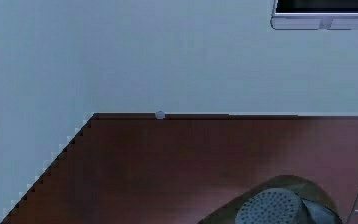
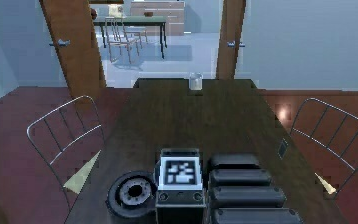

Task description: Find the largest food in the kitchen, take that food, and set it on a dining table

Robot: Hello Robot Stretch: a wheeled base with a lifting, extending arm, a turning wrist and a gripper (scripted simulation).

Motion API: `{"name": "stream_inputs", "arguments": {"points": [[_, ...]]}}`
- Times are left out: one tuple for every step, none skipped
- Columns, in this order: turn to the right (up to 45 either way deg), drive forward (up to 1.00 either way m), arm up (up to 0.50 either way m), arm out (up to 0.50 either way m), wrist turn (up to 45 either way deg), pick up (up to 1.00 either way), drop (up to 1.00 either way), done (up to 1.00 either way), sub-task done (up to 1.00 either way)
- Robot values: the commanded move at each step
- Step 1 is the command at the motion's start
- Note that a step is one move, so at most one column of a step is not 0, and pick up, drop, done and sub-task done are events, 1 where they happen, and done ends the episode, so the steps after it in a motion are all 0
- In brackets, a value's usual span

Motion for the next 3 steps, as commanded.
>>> {"name": "stream_inputs", "arguments": {"points": [[0.0,0.0,0.0,0.48,0.0,0.0,0.0,0.0,0.0],[0.0,0.0,0.0,0.0,45.0,0.0,0.0,0.0,0.0],[0.0,0.0,0.0,0.0,45.0,0.0,0.0,0.0,0.0]]}}
